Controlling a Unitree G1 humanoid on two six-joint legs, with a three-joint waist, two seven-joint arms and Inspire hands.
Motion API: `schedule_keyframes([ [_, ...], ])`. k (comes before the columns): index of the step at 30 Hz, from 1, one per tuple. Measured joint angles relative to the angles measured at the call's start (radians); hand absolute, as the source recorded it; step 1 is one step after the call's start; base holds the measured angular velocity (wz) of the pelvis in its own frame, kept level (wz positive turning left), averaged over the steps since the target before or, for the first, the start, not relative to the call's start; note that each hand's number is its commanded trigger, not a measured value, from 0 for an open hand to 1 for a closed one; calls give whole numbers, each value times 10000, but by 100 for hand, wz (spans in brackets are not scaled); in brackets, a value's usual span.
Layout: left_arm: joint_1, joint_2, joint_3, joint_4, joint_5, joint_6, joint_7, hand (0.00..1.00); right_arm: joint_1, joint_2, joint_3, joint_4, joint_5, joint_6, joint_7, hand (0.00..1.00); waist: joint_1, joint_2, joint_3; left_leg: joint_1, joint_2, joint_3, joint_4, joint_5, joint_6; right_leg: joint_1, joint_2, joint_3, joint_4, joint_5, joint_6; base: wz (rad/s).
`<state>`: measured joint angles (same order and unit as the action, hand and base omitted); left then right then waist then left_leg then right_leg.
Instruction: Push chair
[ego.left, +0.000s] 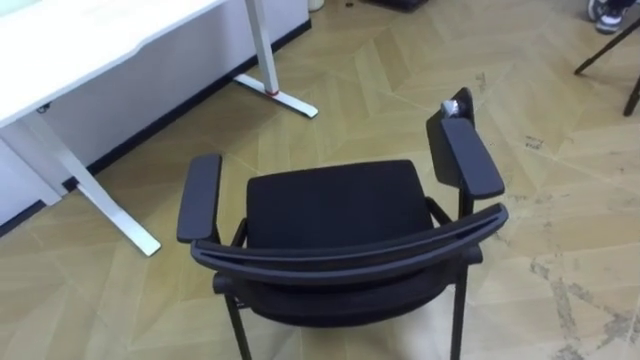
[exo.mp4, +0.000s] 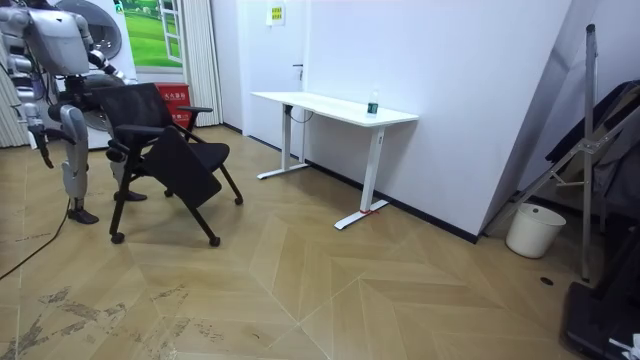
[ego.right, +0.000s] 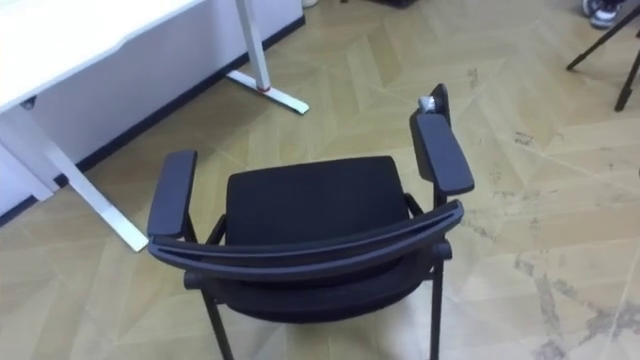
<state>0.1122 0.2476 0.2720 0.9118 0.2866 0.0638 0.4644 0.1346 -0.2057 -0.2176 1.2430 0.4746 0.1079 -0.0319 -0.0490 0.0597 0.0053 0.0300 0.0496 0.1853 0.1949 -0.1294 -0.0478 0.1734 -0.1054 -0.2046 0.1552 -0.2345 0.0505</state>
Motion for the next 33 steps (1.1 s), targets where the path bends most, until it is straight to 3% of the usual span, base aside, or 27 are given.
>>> schedule_keyframes([
  [3, -88, 26, 8, -1197, 735, 62, 1, 0, 30, -34, -7, -69, 15, 18, 6, 0, 6, 101, 0, -9, -13, 5, -48, 1, -1, 5, -1, 1, 15, 2, 0, 0],
  [9, -154, 22, -232, -3356, 2054, 109, -9, 0, -224, 15, 2, -70, 43, -82, 213, 0, -56, -26, -12, -89, -45, -36, -29, -5, -8, -8, -17, -40, -48, 2, 1, 2],
  [11, -178, -79, -586, -4388, 2608, 249, -133, 0, -299, 105, 19, -51, 81, -74, 336, 0, -117, -65, -60, -110, -62, -118, -22, -5, -8, 0, -21, -90, -47, 1, 2, 8],
  [16, -146, -92, -1630, -6299, 3766, 244, -450, 0, -433, 139, 314, -52, 86, -136, 512, 0, -159, -195, -65, -142, -83, -256, -19, -4, -8, 32, -15, -123, -31, 4, 3, 6],
  [22, -143, -91, -2300, -7329, 4358, 246, -1444, 0, -458, 139, 488, 352, 83, -252, 701, 0, -376, -147, -89, -201, -80, -336, 47, -4, -7, 23, 0, -185, -19, 10, -5, 3],
  [28, -162, -86, -2769, -8171, 4823, 415, -2212, 0, -543, 156, 492, 477, 51, -207, 569, 0, -592, -118, -56, -313, -81, -331, 82, -9, 1, -103, -6, -112, -25, 8, -5, -2],
  [31, -169, 68, -2869, -8426, 4971, 555, -2632, 0, -539, 171, 817, 469, 94, -229, 591, 0, -633, -31, -80, -372, -82, -344, 95, -9, 1, -142, -13, -116, -31, 9, -5, 1],
  [33, -174, 92, -2928, -8647, 5175, 640, -2957, 0, -575, 179, 983, 470, 93, -233, 725, 0, -639, -69, -41, -398, -85, -391, 95, -8, 1, -137, -7, -159, -34, 9, -4, 8],
])
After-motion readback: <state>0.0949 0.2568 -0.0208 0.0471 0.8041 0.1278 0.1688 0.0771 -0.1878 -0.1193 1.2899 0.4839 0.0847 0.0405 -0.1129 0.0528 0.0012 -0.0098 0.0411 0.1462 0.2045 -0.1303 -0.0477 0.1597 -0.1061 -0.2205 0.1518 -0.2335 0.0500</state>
